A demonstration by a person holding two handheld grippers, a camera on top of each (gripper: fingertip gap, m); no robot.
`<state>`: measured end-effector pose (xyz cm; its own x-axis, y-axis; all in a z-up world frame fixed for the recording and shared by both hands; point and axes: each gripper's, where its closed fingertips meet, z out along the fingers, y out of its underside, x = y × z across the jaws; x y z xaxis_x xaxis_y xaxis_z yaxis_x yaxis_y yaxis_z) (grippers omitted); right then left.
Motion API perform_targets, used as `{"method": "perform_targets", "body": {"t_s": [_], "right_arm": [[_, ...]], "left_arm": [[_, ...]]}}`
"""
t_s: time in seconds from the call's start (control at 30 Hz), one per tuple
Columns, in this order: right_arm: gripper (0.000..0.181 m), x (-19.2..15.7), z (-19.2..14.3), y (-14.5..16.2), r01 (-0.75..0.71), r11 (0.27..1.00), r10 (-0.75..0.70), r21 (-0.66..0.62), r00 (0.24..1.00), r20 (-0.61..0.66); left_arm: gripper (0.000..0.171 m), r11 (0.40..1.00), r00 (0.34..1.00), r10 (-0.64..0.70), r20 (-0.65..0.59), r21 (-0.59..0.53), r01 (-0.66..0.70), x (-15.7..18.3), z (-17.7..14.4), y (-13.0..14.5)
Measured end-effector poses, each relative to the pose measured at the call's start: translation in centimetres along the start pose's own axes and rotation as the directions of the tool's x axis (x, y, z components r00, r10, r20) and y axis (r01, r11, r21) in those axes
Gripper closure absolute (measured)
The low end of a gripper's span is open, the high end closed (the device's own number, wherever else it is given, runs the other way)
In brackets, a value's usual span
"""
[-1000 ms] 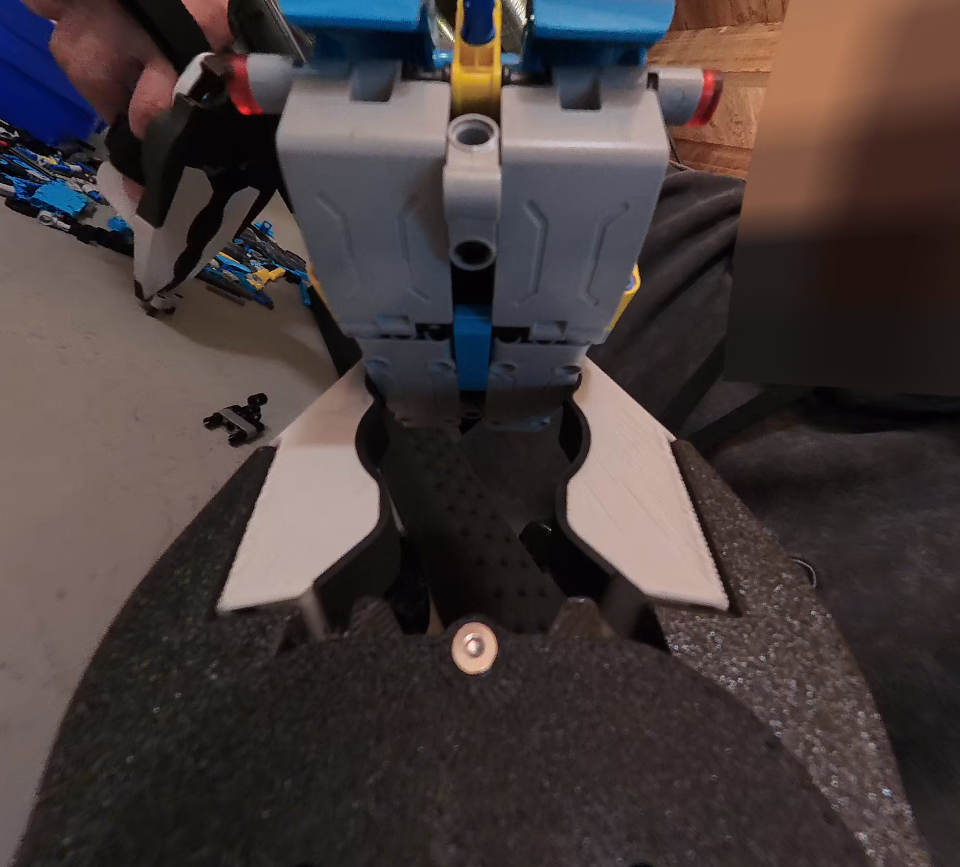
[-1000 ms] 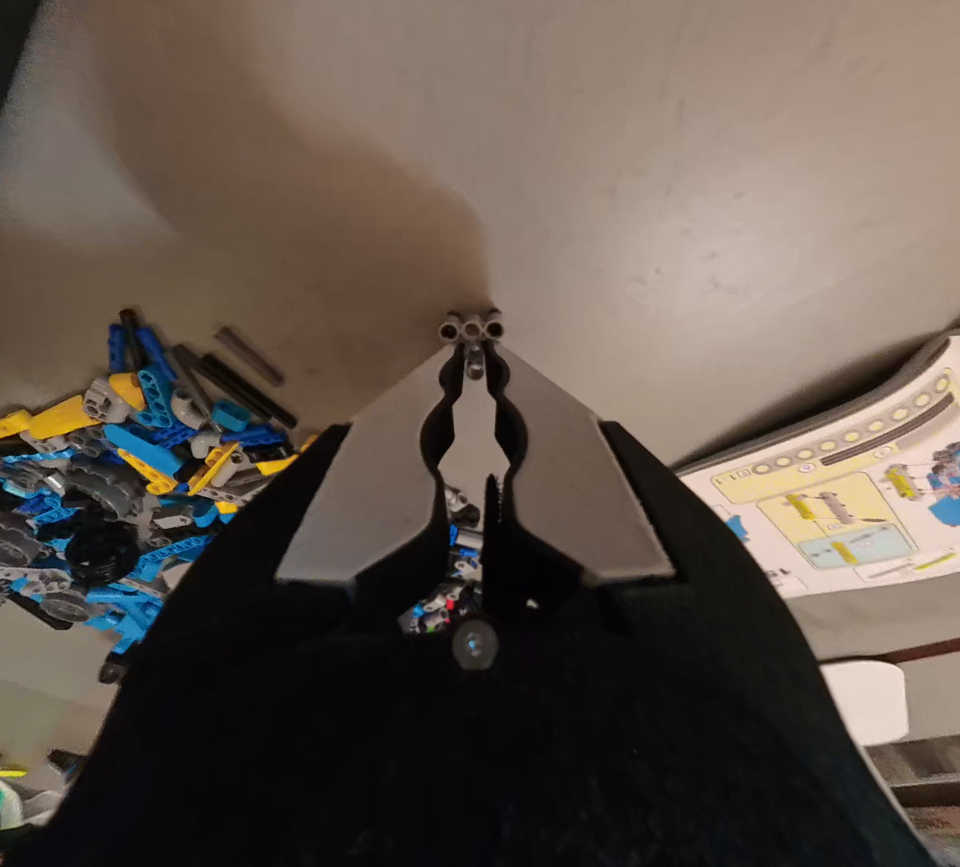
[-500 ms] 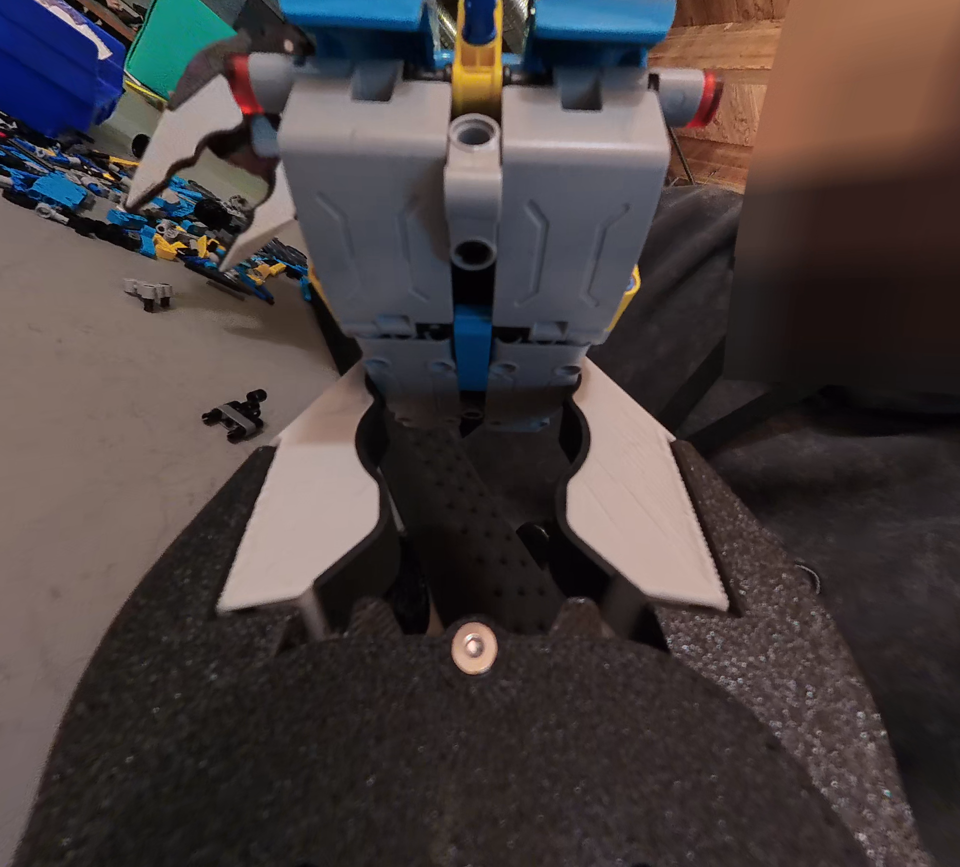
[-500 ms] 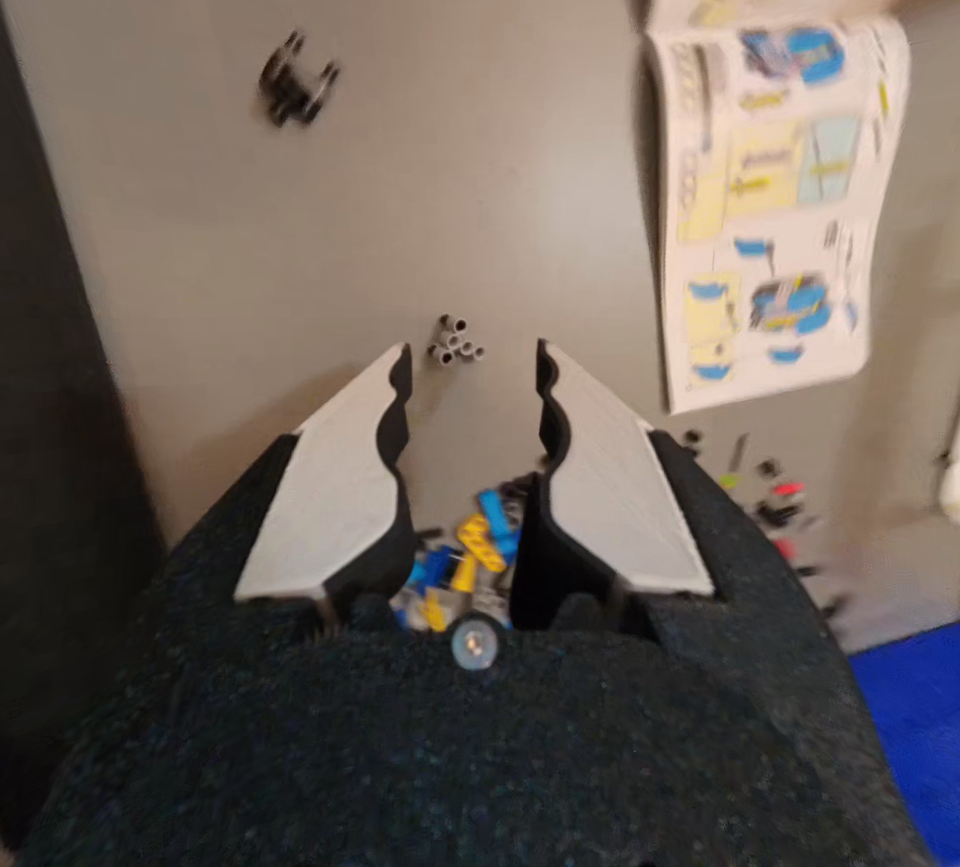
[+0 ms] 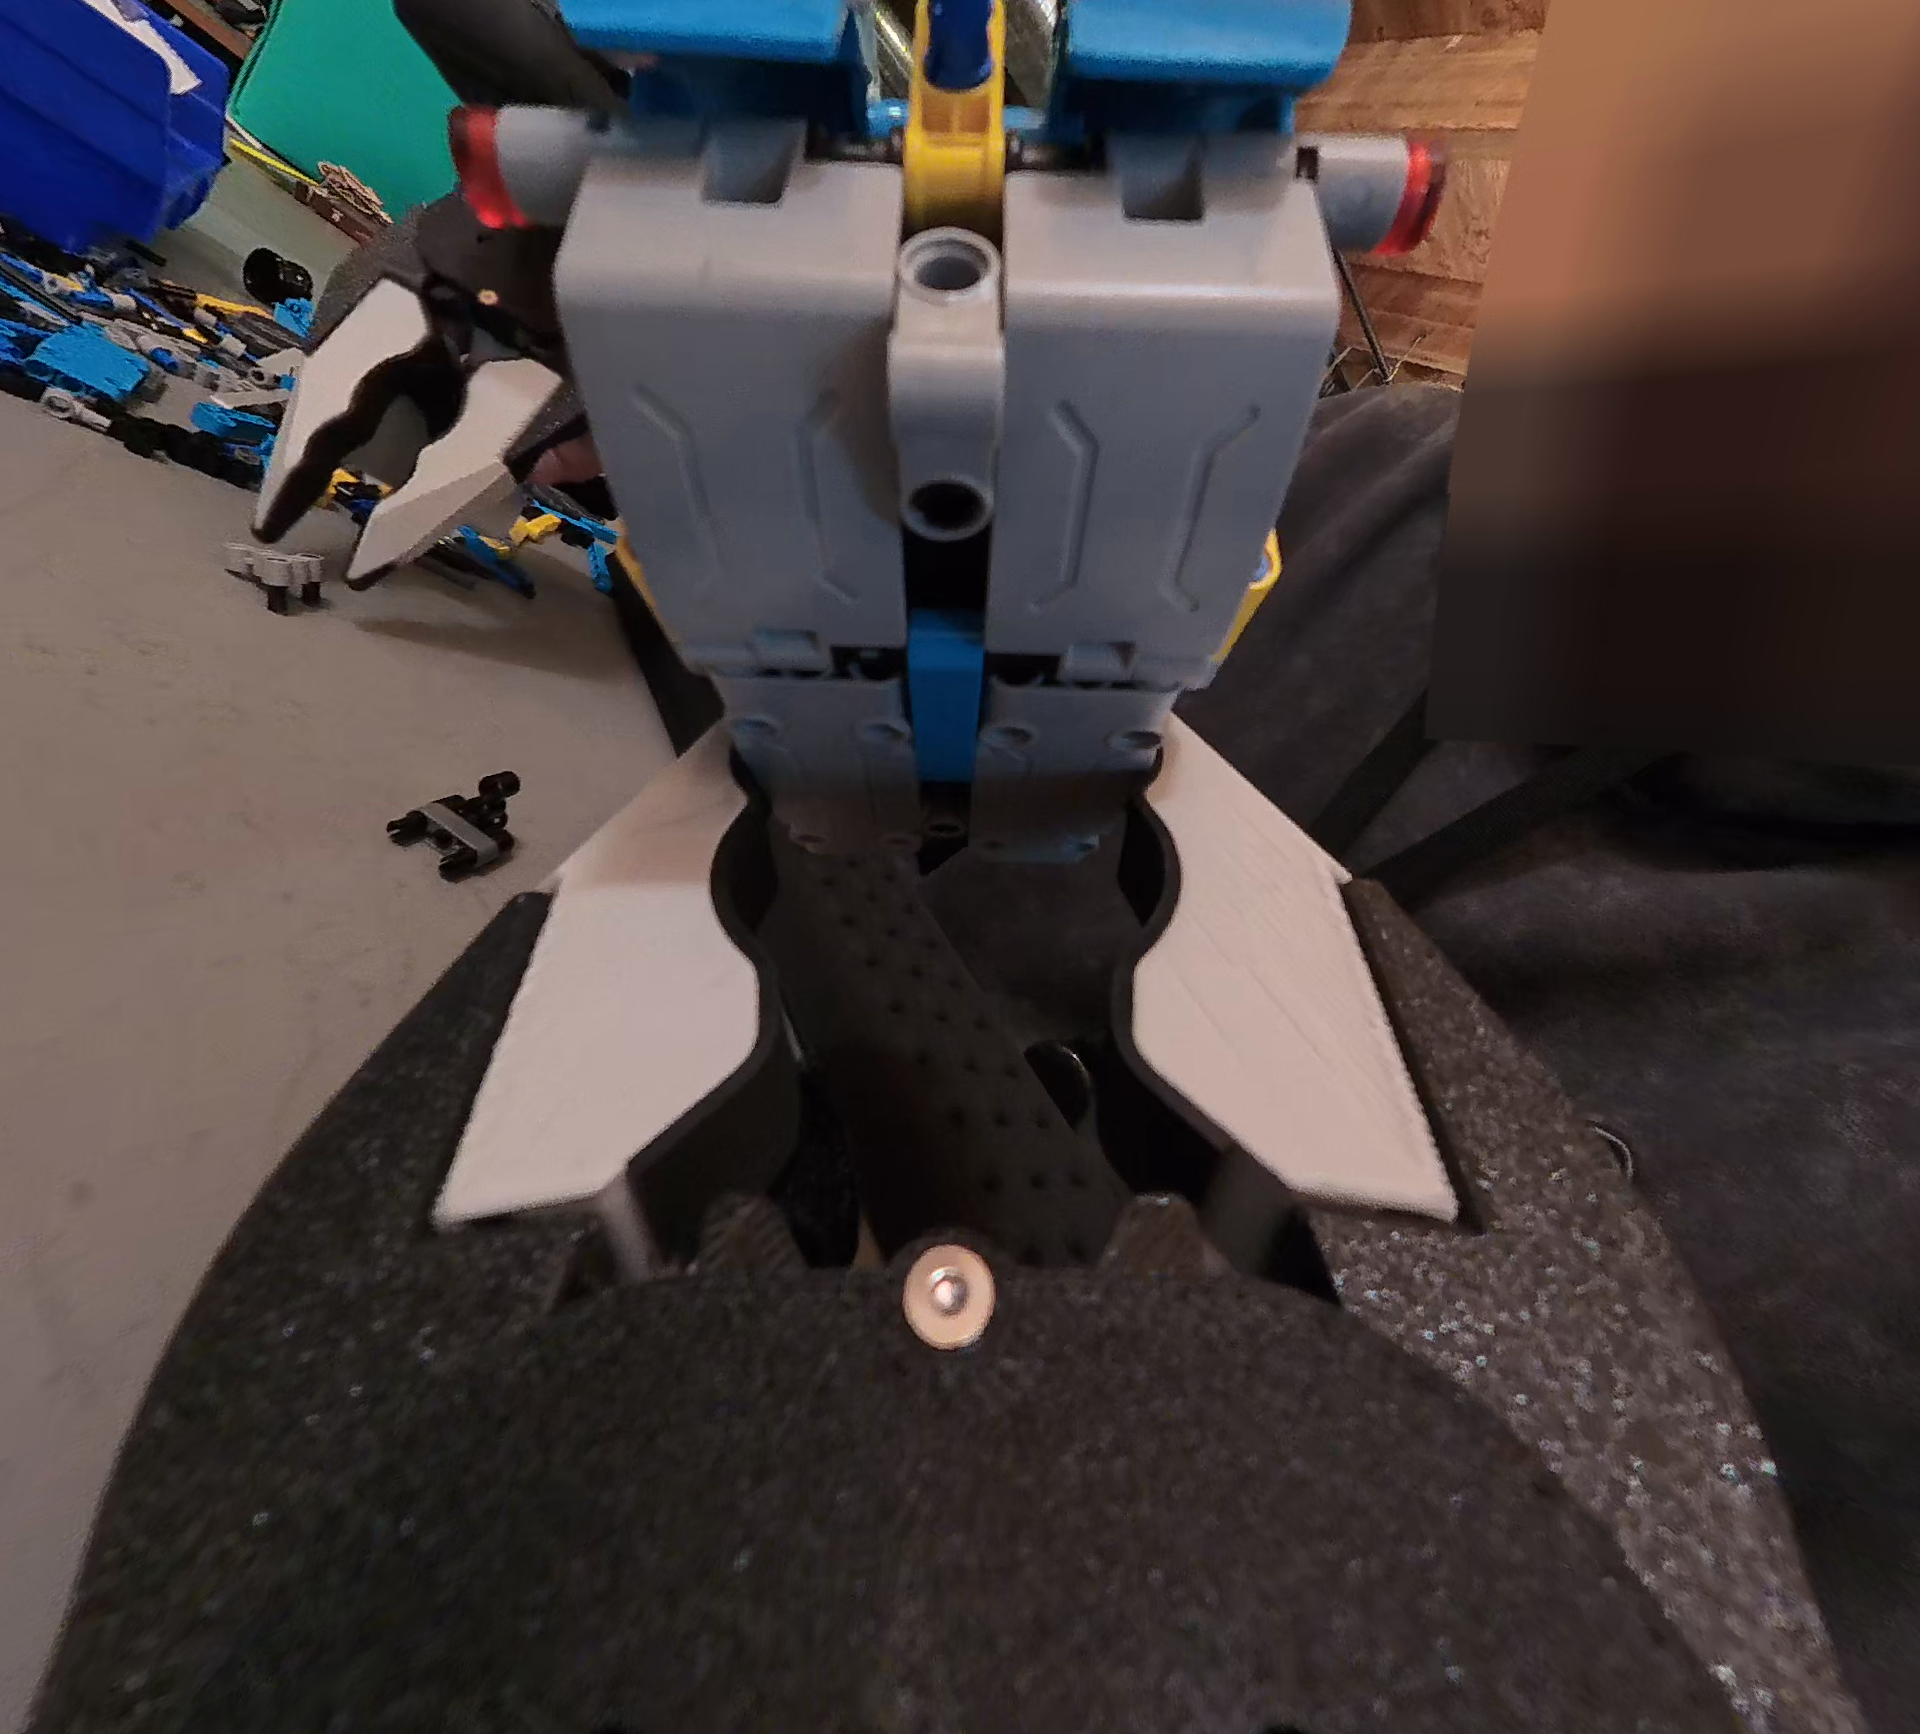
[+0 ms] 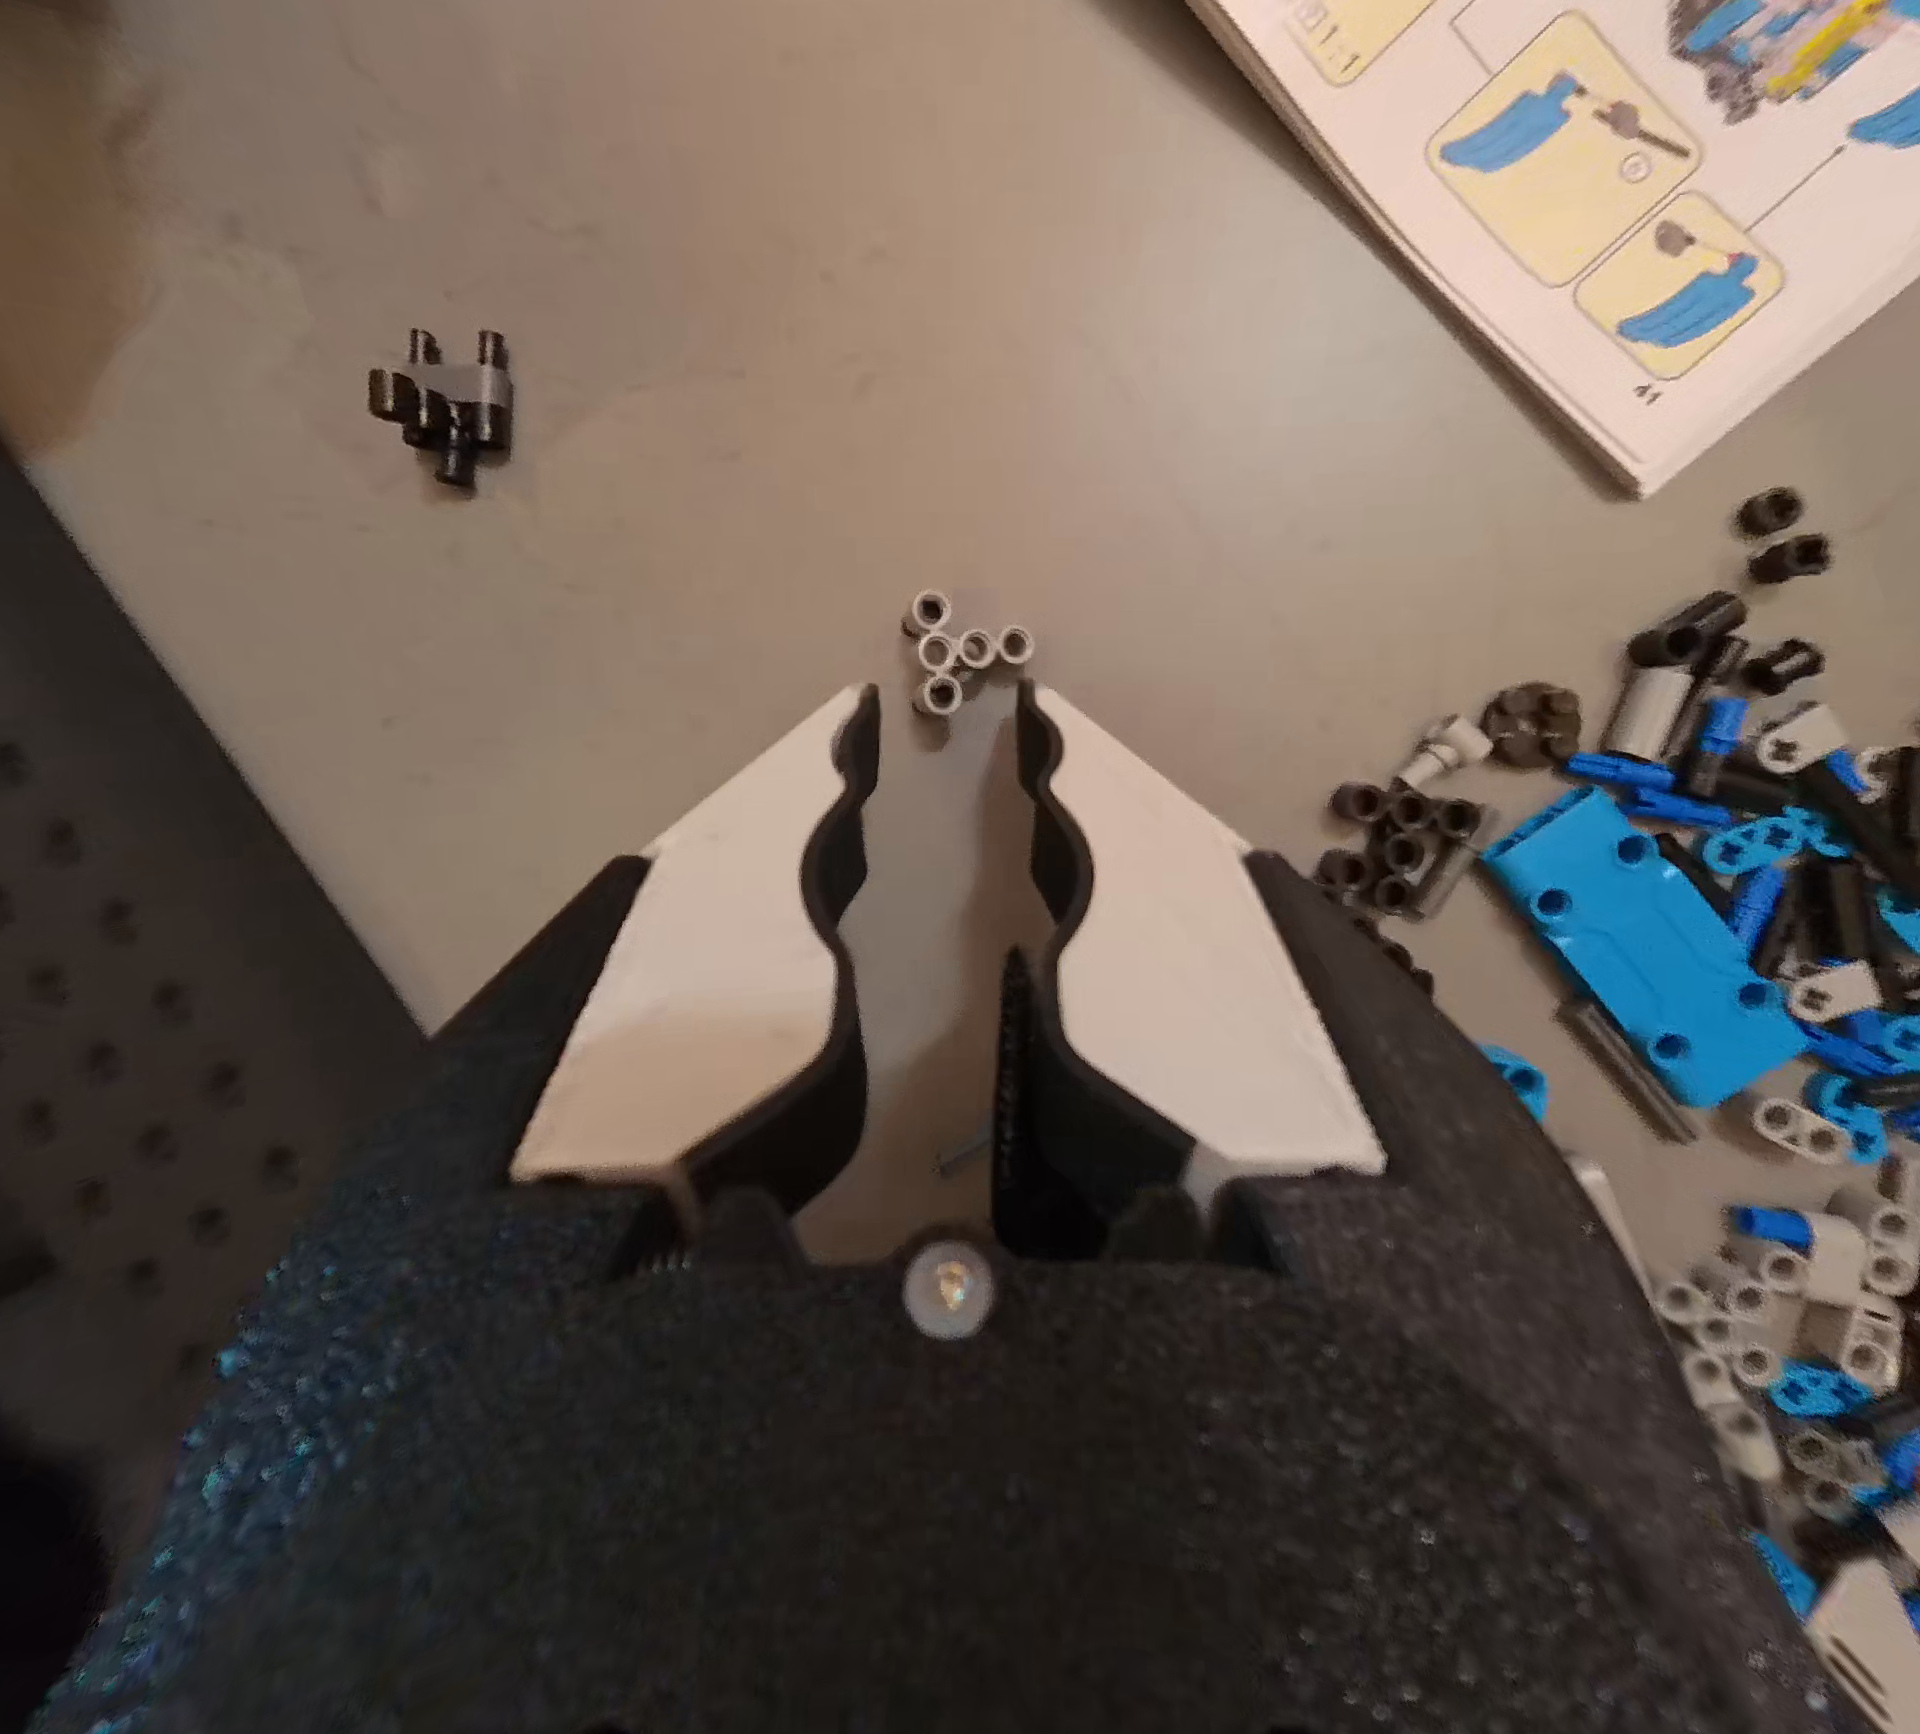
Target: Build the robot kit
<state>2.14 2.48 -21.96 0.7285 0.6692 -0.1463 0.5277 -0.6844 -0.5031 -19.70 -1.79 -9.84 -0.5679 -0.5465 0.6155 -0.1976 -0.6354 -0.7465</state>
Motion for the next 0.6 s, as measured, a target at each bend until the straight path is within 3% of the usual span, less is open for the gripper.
{"method": "perform_targets", "body": {"t_s": [0.17, 0.27, 0.37, 0.43, 0.5, 0.6], "right_arm": [[0.155, -0.4, 0.8, 0.4, -0.044, 0.996, 0.048, -0.074, 0.998, 0.05], [0.173, 0.0, 0.8, 0.2, -0.06, 0.994, 0.063, -0.094, 0.997, 0.035], [0.174, -0.8, 0.4, -0.9, -0.031, 0.998, 0.035, -0.063, 0.997, 0.062], [0.174, -2.5, -0.8, -4.0, 0.033, 0.996, -0.041, 0.084, 0.995, 0.095], [0.174, -6.1, -2.8, -8.0, 0.174, 0.939, -0.22, 0.296, 0.967, 0.128], [0.175, -13.2, -5.7, -13.2, 0.406, 0.686, -0.521, 0.604, 0.853, 0.018]], "left_arm": [[0.106, 1.0, 1.0, -0.004, -0.005, -0.004, 0.004, 0.1, 0.1, 0.1], [0.106, 1.0, 1.0, -0.002, -0.004, -0.009, 0.002, 0.1, 0.1, 0.2], [0.106, 1.0, 1.0, 0.001, 0.001, -0.001, -0.001, 0.0, 0.1, 0.1], [0.106, 1.0, 1.0, 0.001, 0.002, 0.016, -0.001, 0.0, -0.1, -0.2], [0.106, 0.999, 1.0, -0.005, -0.007, 0.038, 0.005, 0.0, -0.3, -0.6], [0.106, 0.998, 0.999, -0.017, -0.039, 0.059, 0.02, 0.4, -0.5, -1.0]]}}
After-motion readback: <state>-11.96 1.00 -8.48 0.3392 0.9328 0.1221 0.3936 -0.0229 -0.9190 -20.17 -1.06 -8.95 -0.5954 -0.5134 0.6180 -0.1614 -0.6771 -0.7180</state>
